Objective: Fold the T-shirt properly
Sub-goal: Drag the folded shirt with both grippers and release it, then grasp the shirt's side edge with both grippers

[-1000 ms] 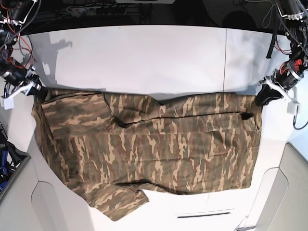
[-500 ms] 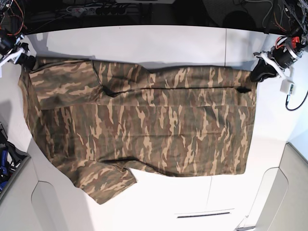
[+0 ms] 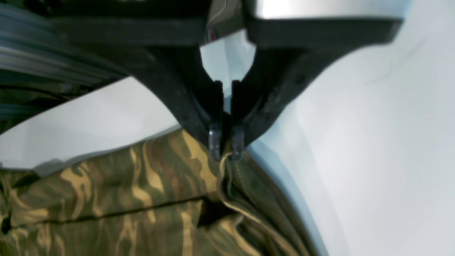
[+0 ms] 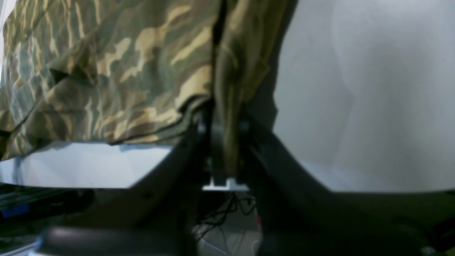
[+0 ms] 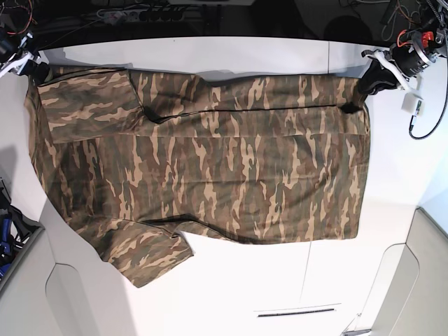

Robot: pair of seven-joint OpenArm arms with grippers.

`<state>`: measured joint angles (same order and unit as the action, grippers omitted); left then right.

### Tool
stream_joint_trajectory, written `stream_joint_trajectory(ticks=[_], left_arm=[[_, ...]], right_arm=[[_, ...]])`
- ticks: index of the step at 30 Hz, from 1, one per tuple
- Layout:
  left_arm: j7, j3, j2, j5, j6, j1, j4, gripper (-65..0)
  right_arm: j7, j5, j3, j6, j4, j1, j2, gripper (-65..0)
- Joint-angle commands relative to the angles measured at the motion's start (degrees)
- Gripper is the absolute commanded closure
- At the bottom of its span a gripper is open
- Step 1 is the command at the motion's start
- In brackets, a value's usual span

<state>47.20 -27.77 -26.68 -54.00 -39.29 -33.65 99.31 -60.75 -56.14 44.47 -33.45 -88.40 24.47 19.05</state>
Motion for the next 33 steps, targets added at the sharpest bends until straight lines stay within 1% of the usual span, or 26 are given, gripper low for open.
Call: stream_joint_trajectory(ticks=[1,7,8,10,11,12,13,14,15,16,18,21,23,26,28,31,33], left_arm=[[-0.8,-0.4,-0.9,-1.1,-0.7,0.0,0.8,0.0],[-0.7,-0.4,-0.9,-0.9,-0.7,0.0,0.8,0.0],[-0.7,-0.4,-0.9,-0.9,-0.7,0.0,0.8,0.0],[-0.7,-0.4,-0.9,-0.9,-0.7,0.0,0.8,0.0],[-0.7,-0.4,-0.9,-0.9,-0.7,0.0,0.8,0.0],[-0.7,-0.4,-0.9,-0.9,-0.7,0.0,0.8,-6.2],[-0.6,-0.4,-0.9,-0.9,-0.7,0.0,0.8,-13.2],[-0.4,-0.4,-0.9,-0.9,-0.7,0.0,0.8,-19.9],[0.9,-0.4,-1.0,-1.4,-0.7,0.0,0.8,-24.6],[2.7,-0.7,-1.0,-2.0,-0.7,0.2,0.9,-25.6],[5.4,-2.1,-0.9,-3.9,-0.7,0.3,0.9,-25.6],[5.5,-6.4,-0.9,-5.9,-0.7,0.3,0.9,-25.6],[5.5,-10.1,-0.9,-7.9,-0.7,0.3,0.9,-25.6],[4.9,-15.2,-1.0,-11.2,-0.7,0.5,0.9,-25.6],[3.0,-17.5,-1.0,-12.7,-0.7,1.3,0.9,-25.6],[0.6,-18.5,-1.0,-13.0,-0.7,3.0,0.9,-25.6],[0.6,-18.4,-1.0,-12.8,-0.7,4.5,0.9,-25.6]], right_arm=[[0.5,-1.3,0.6,-0.4,-0.9,0.1,1.1,0.0],[0.8,-0.2,0.6,-0.4,-0.9,0.0,1.1,0.0],[1.0,-0.2,0.6,-0.4,-0.9,0.0,1.1,-2.0],[1.0,0.1,0.6,-0.4,-0.9,0.0,1.1,-16.0],[1.0,0.5,0.6,-0.4,-0.9,0.0,1.1,-21.8],[1.3,0.9,0.6,-0.3,-0.9,0.0,1.1,-25.9],[1.9,1.3,0.8,-0.3,-0.9,0.0,1.1,-28.0],[2.7,1.7,1.2,-0.2,-0.9,0.0,1.1,-28.3],[3.5,2.0,1.8,-0.2,-0.9,0.0,1.1,-28.2],[4.4,2.2,2.8,-0.2,-0.9,-0.2,1.1,-28.2],[4.8,2.2,5.3,-0.2,-0.9,-1.4,1.1,-28.2],[4.8,2.2,9.6,-0.2,-0.9,-4.3,1.4,-28.2],[4.9,2.2,11.5,-0.2,-0.9,-6.0,2.3,-28.2],[5.5,2.5,12.2,-0.2,-0.9,-8.7,4.4,-28.2],[7.1,4.0,12.2,-0.2,-0.9,-11.0,5.3,-28.2],[9.4,6.7,12.0,0.3,-0.8,-14.6,6.3,-28.2],[9.9,7.6,11.8,0.3,-0.8,-17.1,6.7,-28.2]])
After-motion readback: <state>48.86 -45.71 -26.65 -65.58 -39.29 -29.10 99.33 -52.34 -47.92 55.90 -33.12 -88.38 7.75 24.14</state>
